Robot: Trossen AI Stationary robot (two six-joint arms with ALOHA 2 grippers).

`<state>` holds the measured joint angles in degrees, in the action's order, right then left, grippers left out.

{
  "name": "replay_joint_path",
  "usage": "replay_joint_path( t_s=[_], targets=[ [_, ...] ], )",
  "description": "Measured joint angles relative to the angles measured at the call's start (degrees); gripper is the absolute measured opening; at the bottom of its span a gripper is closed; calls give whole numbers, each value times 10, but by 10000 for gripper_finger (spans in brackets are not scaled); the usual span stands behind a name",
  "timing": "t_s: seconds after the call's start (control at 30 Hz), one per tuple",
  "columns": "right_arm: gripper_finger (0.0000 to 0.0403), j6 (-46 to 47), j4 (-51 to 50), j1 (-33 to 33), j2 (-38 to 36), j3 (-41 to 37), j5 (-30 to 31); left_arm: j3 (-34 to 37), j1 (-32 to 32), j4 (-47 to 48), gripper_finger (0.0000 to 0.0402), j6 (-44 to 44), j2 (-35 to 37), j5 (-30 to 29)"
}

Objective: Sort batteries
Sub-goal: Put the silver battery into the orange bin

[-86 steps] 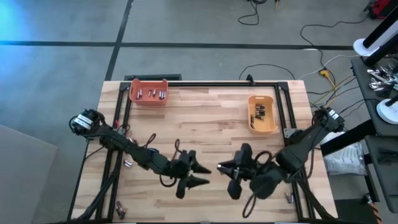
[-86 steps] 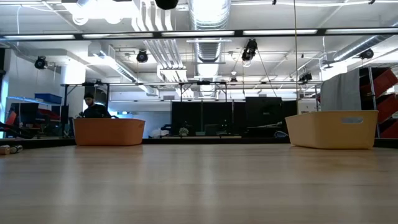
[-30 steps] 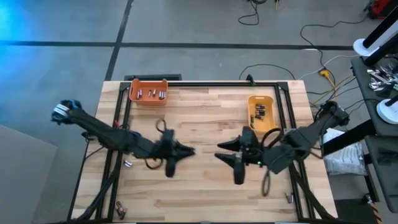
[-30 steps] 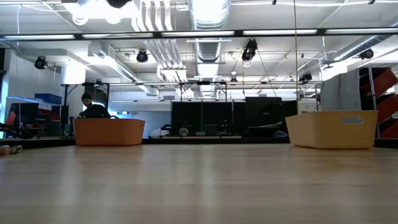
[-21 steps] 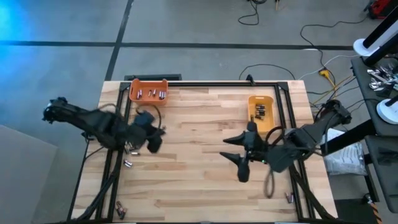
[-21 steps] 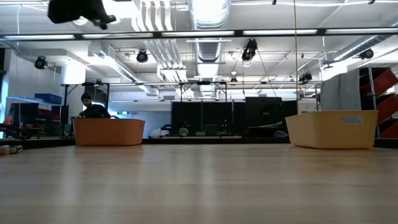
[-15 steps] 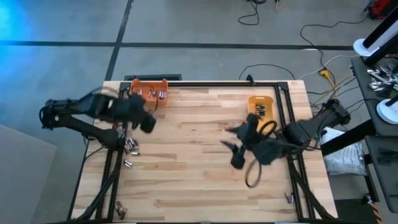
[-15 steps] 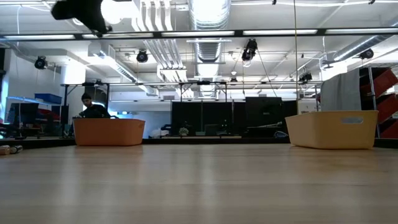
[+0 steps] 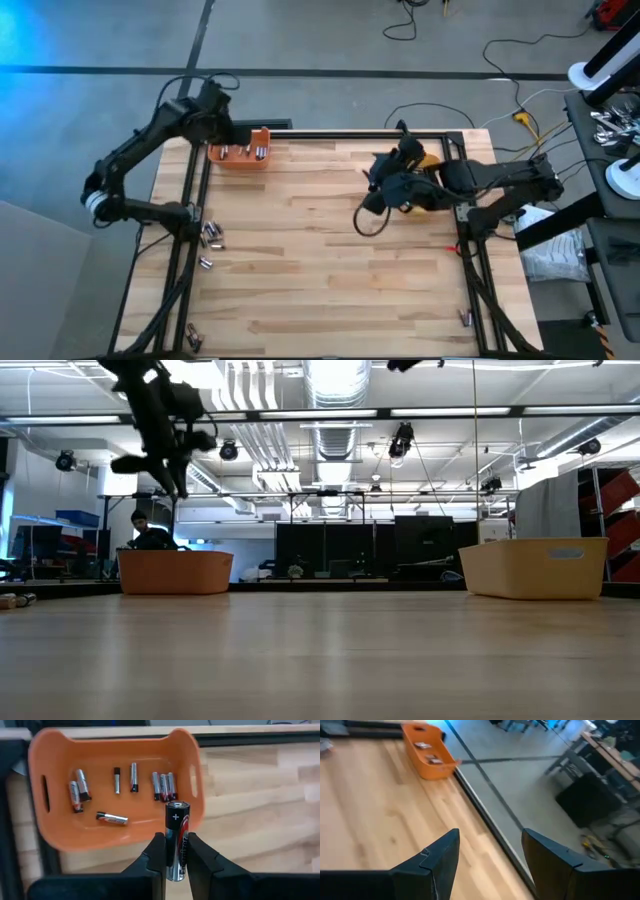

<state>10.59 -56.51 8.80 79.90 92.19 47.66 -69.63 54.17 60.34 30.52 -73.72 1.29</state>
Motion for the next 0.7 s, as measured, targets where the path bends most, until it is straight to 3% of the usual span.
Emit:
replay_joint_path(
  t_s=[0.13,0.3,0.37,0.7],
  targets=[
    [203,-38,-12,-34,1,-5,-31,3,24,-26,27,-9,-62,7],
    [203,-89,-62,-71,-7,-5,-192,-5,29,-33,28,-24,-151,-9],
    [200,-87,-83,-79,-10,-5,-229,-7,32,-33,30,-24,-181,-10],
    [182,11,-141,-66,-56,-60,-237,-8,64,-50,34,-25,-292,-15]
  ],
)
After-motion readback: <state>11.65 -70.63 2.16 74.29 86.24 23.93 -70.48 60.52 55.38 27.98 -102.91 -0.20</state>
